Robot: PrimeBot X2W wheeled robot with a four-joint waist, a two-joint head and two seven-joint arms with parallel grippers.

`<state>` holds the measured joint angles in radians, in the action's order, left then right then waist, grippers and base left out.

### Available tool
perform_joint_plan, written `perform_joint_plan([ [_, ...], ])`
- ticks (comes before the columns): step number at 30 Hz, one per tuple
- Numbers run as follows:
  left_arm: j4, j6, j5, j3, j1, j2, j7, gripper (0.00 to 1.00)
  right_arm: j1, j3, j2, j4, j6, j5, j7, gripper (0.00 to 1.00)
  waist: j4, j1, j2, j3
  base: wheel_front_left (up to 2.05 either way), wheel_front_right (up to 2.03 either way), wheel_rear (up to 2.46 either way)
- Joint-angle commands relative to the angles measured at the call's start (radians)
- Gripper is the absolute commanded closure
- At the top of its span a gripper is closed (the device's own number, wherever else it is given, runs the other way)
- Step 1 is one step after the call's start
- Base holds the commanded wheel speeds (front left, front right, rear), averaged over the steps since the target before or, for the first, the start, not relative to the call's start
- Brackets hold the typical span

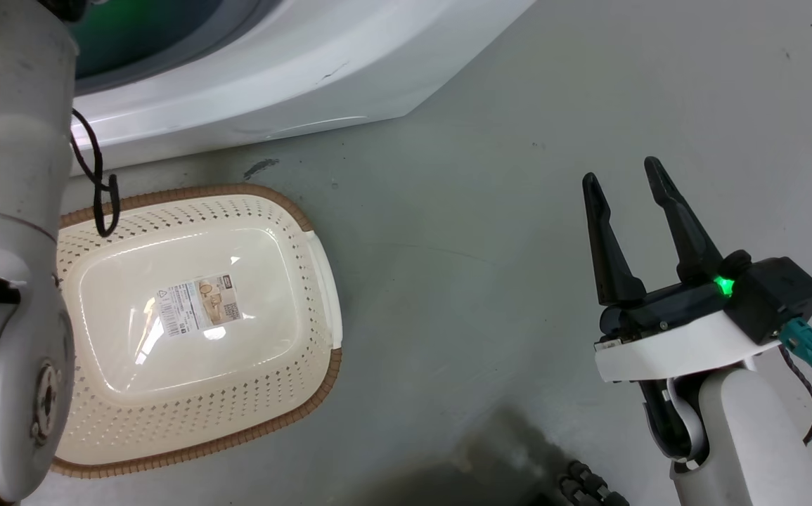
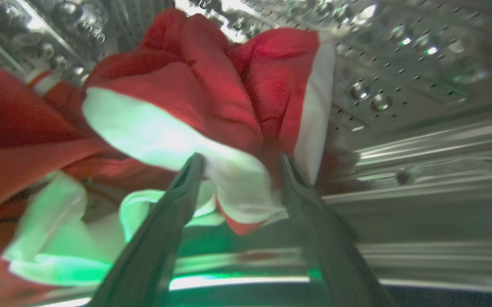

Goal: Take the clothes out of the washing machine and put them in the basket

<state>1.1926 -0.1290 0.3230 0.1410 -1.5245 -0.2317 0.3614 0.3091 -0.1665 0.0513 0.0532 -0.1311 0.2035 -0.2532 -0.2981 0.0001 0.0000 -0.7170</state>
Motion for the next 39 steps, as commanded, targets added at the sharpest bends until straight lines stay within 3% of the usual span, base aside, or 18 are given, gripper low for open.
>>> perform_joint_plan([
  [1, 0.018, -0.003, 0.008, 0.010, -0.001, 0.002, 0.034, 0.71, 0.020, -0.002, -0.002, 0.005, 0.001, 0.005, -0.007, 0.00, -0.003, -0.0001, 0.0000, 0.000, 0.00, 0.00, 0.00],
  [2, 0.018, -0.003, 0.014, 0.010, -0.004, -0.001, 0.044, 1.00, 0.021, -0.003, -0.002, 0.007, 0.001, 0.007, -0.008, 0.00, -0.005, -0.0001, 0.0000, -0.001, 0.00, 0.00, 0.00],
  [9, -0.030, 0.028, -0.011, 0.032, -0.013, -0.039, -0.074, 1.00, 0.029, -0.002, -0.002, 0.024, 0.001, 0.020, -0.011, 0.00, -0.004, -0.0001, 0.0000, -0.002, 0.00, 0.00, 0.00],
  [20, -0.123, 0.059, -0.045, 0.055, 0.138, -0.036, -0.557, 1.00, 0.032, 0.053, -0.002, 0.050, 0.001, 0.009, -0.013, 0.00, 0.053, -0.0001, 0.0000, 0.084, 0.00, 0.00, 0.00],
  [22, -0.134, 0.065, -0.046, 0.055, 0.176, -0.027, -0.601, 1.00, 0.020, 0.071, -0.002, 0.049, 0.001, 0.001, -0.013, 0.00, 0.066, -0.0001, 0.0000, 0.111, 0.00, 0.00, 0.00],
  [25, -0.172, 0.078, -0.038, 0.037, 0.257, -0.022, -0.624, 1.00, 0.003, 0.092, -0.002, 0.054, 0.001, -0.014, -0.013, 0.00, 0.082, -0.0001, 0.0000, 0.162, 0.00, 0.00, 0.00],
  [31, -0.405, 0.100, -0.032, -0.028, 0.481, -0.012, -0.627, 1.00, -0.042, 0.110, -0.002, 0.063, 0.001, -0.037, -0.010, 0.00, 0.112, -0.0001, 0.0000, 0.271, 0.00, 0.00, 0.00],
  [39, -0.645, 0.076, -0.061, -0.071, 0.759, 0.024, -0.628, 1.00, -0.106, 0.132, -0.001, 0.049, 0.001, -0.052, 0.026, 0.00, 0.153, -0.0001, 0.0000, 0.417, 0.00, 0.00, 0.00],
])
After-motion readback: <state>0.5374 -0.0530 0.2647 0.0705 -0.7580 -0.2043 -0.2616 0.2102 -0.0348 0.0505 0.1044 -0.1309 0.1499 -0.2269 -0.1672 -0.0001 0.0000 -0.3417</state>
